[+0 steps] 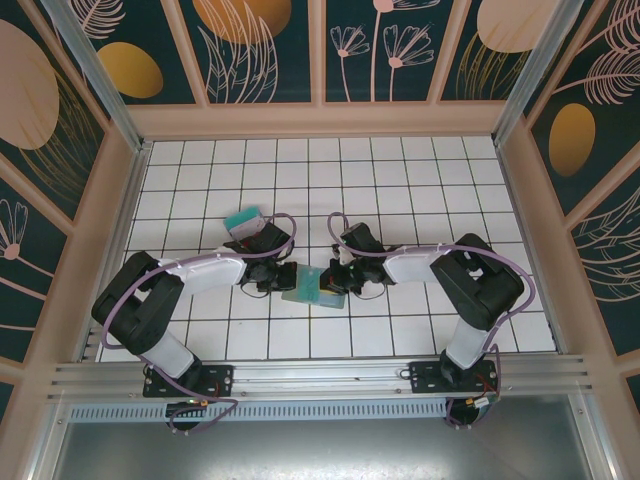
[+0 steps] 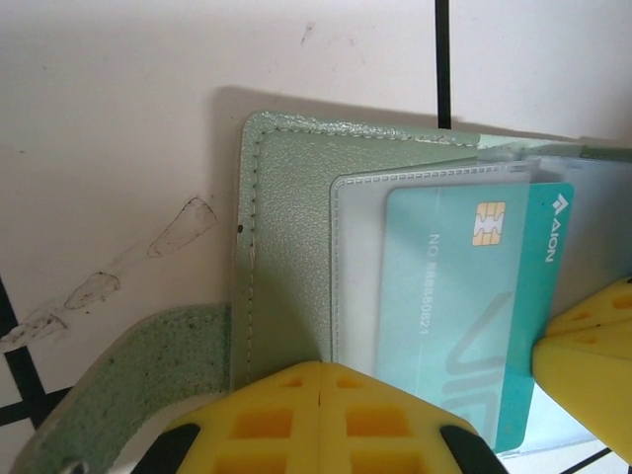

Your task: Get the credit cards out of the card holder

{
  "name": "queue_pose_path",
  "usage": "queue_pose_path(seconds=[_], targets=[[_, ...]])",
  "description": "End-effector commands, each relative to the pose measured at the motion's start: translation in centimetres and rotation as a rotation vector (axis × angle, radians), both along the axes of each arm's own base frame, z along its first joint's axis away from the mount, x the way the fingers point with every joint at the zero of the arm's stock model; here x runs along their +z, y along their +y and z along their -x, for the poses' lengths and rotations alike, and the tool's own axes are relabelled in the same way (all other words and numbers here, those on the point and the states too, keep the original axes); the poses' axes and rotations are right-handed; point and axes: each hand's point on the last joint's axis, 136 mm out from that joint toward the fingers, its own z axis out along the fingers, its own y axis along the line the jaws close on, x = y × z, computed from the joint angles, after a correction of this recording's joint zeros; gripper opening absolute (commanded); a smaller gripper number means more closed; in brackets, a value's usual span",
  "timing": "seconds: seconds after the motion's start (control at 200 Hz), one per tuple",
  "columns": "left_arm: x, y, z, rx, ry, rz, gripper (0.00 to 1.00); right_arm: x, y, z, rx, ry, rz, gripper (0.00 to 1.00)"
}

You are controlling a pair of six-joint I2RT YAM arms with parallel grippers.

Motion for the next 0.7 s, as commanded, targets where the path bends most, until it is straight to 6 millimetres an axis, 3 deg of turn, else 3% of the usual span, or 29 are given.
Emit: queue_pose_path(seconds=[0.0, 0.24, 0.691], targets=[[-1.0, 0.8, 0.6, 0.011, 0.028, -0.030, 0.05, 0.3, -1.1, 0.4, -0.007, -0.011, 0.019, 0.00], [-2.2, 1.6, 1.2, 0.015, 0.050, -0.064, 0.03, 0.8, -2.5, 0.6, -0.020, -0.020, 0.017, 0.00], [-2.3, 1.6, 1.3, 0.013, 0.049, -0.059, 0.02, 2.0, -5.7, 0.5, -0.030, -0.056, 0.008, 0.00]])
